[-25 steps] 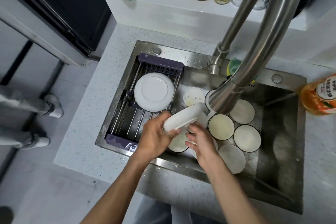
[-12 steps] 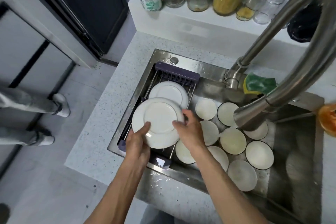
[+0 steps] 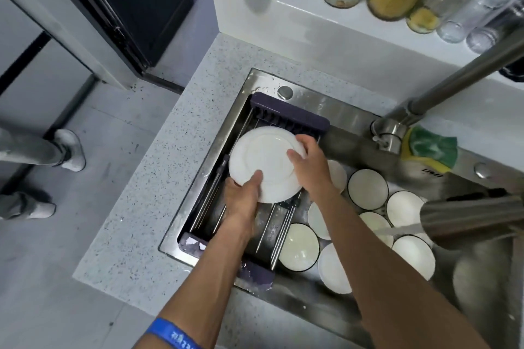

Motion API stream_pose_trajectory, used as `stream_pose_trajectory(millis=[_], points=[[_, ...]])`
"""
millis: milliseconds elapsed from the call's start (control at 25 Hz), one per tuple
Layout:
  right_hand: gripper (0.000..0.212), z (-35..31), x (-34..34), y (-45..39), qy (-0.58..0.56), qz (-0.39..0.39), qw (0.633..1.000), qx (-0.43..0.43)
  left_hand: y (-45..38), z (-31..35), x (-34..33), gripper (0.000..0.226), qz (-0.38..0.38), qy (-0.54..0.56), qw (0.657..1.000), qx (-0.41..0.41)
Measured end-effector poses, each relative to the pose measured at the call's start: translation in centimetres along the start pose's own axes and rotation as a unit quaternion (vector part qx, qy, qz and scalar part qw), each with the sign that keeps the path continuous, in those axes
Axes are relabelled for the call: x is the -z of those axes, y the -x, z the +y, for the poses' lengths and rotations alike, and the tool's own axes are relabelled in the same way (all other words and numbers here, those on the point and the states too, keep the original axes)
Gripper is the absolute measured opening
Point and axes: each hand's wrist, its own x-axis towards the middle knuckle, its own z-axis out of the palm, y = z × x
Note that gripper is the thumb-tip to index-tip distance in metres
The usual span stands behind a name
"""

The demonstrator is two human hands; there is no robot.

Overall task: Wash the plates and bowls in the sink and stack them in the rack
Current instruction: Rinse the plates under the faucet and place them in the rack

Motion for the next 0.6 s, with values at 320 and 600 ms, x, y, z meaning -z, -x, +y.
stream_pose_trajectory(millis=[320, 600], points=[[0.035, -1.3, -0.5, -2.8, 0.124, -0.012, 0.992, -0.014, -0.9, 1.2, -1.1, 0.052, 0.031, -0.134, 0.990, -0.044], [0.027, -1.5, 0.3, -3.5, 0.142, -0.040, 0.989, -0.035, 1.3, 1.2, -1.0, 0.042, 0.019, -0.067, 0.997, -0.027]])
